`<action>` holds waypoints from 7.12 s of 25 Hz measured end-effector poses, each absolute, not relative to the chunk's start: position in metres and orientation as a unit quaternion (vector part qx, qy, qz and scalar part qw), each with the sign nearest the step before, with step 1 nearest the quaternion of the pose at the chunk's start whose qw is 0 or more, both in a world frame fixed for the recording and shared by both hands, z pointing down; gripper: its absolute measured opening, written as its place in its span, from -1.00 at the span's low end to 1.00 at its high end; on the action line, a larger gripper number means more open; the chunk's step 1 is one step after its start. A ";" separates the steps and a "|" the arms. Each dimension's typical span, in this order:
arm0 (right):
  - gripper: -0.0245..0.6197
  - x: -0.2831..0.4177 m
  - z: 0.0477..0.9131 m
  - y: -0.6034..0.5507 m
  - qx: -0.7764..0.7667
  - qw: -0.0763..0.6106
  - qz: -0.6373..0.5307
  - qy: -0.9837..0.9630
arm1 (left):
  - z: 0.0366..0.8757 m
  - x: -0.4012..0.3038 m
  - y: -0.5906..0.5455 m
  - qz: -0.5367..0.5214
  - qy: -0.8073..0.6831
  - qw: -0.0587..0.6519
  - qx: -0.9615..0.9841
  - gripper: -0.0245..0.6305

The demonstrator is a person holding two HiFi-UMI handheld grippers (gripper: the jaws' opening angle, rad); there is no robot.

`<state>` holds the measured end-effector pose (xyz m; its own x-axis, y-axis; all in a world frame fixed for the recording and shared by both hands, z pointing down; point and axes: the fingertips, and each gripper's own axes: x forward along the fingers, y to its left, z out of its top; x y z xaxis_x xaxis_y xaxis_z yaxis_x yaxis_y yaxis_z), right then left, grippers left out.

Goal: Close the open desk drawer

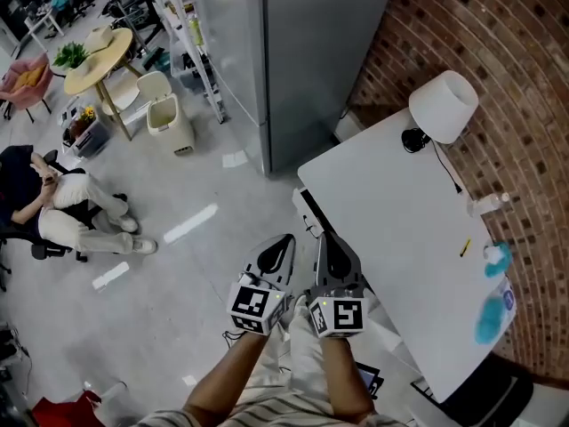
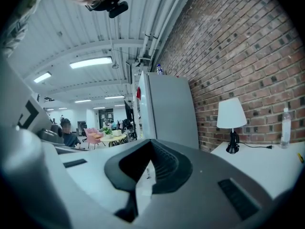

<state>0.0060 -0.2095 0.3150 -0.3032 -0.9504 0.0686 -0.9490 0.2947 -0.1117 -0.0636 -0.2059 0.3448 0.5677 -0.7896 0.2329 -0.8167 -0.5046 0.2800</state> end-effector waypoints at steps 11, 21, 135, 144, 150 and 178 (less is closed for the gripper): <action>-0.92 0.031 0.368 -0.218 -0.595 -0.001 -0.076 0.800 | 0.401 -0.046 -0.218 0.028 -0.453 0.229 0.861 -0.91; -0.92 0.042 0.414 -0.215 -0.598 -0.014 -0.090 0.796 | 0.452 -0.038 -0.224 0.034 -0.452 0.269 0.849 -0.90; -0.92 0.086 0.656 -0.178 -0.598 -0.063 -0.178 0.779 | 0.812 0.085 -0.295 -0.200 -0.216 0.659 0.692 -0.85; -0.92 0.086 0.656 -0.180 -0.594 -0.067 -0.177 0.782 | 0.812 0.104 -0.301 -0.195 -0.204 0.663 0.693 -0.85; -0.92 0.086 0.655 -0.180 -0.594 -0.067 -0.176 0.782 | 0.810 0.120 -0.313 -0.189 -0.209 0.668 0.688 -0.85; -0.92 0.065 0.638 -0.181 -0.587 -0.060 -0.170 0.789 | 0.818 0.115 -0.302 -0.187 -0.219 0.701 0.652 -0.82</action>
